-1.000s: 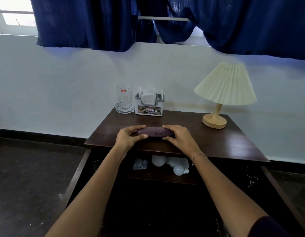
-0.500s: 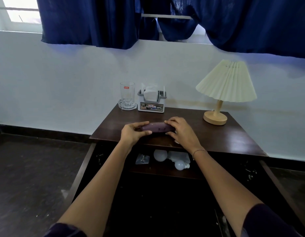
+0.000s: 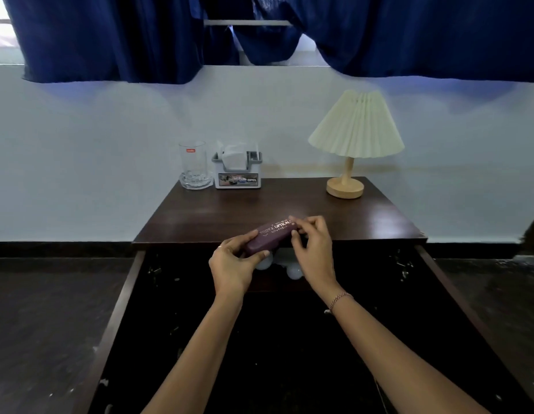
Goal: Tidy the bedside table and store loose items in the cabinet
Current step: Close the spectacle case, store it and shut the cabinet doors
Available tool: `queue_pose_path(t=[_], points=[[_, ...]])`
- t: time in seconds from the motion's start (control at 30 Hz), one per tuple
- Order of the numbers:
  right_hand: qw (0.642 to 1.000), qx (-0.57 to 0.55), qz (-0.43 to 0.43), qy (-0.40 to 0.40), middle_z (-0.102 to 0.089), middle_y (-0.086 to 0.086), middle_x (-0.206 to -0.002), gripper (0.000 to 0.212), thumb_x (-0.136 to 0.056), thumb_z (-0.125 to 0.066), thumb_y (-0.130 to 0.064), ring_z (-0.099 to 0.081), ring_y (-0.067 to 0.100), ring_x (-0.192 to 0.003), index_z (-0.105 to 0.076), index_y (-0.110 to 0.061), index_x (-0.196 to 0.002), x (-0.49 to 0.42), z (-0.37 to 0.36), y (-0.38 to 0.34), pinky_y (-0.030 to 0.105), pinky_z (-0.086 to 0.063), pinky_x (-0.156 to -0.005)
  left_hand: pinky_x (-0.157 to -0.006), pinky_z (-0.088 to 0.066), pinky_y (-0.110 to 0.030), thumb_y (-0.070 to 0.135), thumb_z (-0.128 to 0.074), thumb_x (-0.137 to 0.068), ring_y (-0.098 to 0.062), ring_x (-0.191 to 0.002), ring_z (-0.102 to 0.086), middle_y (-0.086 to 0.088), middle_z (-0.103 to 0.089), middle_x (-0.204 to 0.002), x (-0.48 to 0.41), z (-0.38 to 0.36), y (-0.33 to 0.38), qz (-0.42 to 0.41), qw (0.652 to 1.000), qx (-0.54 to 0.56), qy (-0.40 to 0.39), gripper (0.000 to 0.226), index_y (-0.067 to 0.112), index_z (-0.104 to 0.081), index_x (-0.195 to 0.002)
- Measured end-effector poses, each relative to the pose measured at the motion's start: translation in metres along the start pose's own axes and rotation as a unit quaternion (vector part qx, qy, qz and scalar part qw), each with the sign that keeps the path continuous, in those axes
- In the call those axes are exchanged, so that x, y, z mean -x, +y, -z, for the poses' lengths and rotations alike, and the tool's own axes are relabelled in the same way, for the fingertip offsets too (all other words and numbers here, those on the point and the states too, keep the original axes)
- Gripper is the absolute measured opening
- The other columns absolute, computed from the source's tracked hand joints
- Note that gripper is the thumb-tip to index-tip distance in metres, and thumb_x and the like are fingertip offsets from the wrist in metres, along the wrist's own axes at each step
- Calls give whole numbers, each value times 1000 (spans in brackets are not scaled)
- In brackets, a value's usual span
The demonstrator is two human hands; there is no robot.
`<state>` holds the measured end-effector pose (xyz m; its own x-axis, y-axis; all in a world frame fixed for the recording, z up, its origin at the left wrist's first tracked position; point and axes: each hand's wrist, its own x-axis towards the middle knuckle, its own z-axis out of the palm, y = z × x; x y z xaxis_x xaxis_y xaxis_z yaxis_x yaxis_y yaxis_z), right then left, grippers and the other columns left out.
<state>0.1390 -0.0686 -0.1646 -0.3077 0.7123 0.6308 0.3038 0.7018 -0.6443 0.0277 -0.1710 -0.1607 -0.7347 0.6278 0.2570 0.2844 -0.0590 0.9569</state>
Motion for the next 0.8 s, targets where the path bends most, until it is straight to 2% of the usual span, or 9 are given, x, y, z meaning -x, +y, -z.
queue_pose_path(t=[0.1, 0.23, 0.3, 0.4, 0.47, 0.53, 0.57, 0.67, 0.8], points=[[997, 31, -77, 4, -44, 5, -107, 34, -89, -58, -18, -51, 24, -103, -59, -11, -122, 0, 16, 10, 37, -46, -96, -70, -44, 4, -6, -80, -62, -13, -92, -62, -6, -65, -109, 10, -5, 2, 1, 999, 26, -20, 47, 12, -71, -104], [986, -27, -163, -8, -57, 4, -112, 34, -88, -62, -22, -58, 15, -101, -62, -8, -119, 4, 46, 14, 18, -42, -91, -77, -47, 0, -8, -80, -61, -19, -101, -64, -11, -66, -113, 20, -9, 0, 6, 996, 70, -57, 50, 29, -69, -94], [983, -52, -178, -10, -64, 4, -113, 32, -85, -65, -21, -59, 9, -95, -65, -9, -114, 12, 61, 16, 15, -43, -86, -85, -47, -3, -10, -78, -63, -21, -108, -63, -11, -66, -116, 26, -10, -3, 12, 992, 91, -81, 52, 32, -68, -92], [977, -60, -203, 2, -64, -3, -105, 33, -82, -68, -19, -59, 3, -90, -65, -11, -114, 34, 77, 18, 4, -41, -76, -90, -43, -2, -13, -72, -67, -20, -119, -56, -10, -60, -128, 38, -16, -13, 33, 988, 104, -109, 57, 26, -63, -108], [974, -52, -218, 12, -62, -6, -102, 35, -81, -70, -18, -59, 3, -90, -65, -12, -115, 50, 82, 23, 6, -43, -79, -98, -43, -12, -12, -69, -71, -19, -123, -53, -9, -55, -135, 48, -26, -23, 47, 987, 104, -114, 62, 26, -57, -119], [970, -50, -235, 25, -62, -7, -102, 36, -79, -71, -17, -59, 4, -91, -65, -12, -114, 64, 85, 31, 17, -47, -87, -104, -42, -25, -10, -67, -75, -17, -120, -56, -10, -56, -134, 58, -38, -33, 69, 987, 97, -109, 64, 24, -53, -128], [968, -52, -242, 31, -62, -6, -102, 36, -79, -71, -16, -59, 4, -91, -65, -12, -114, 70, 85, 36, 19, -48, -88, -103, -42, -25, -8, -67, -77, -14, -114, -58, -11, -59, -130, 63, -45, -38, 81, 987, 91, -104, 65, 22, -51, -131], [964, -54, -255, 55, -62, -5, -104, 35, -78, -71, -12, -60, 7, -95, -66, -14, -113, 81, 80, 63, 21, -47, -89, -95, -42, -19, -5, -70, -75, -8, -102, -60, -11, -66, -118, 73, -69, -59, 102, 990, 59, -82, 67, 17, -49, -134], [960, -47, -261, 88, -60, -5, -103, 30, -80, -69, -6, -59, 11, -99, -68, -13, -109, 86, 67, 100, 17, -39, -88, -86, -41, -10, 2, -78, -69, -10, -97, -63, -14, -69, -114, 73, -100, -90, 105, 992, -11, -68, 68, 18, -54, -130]])
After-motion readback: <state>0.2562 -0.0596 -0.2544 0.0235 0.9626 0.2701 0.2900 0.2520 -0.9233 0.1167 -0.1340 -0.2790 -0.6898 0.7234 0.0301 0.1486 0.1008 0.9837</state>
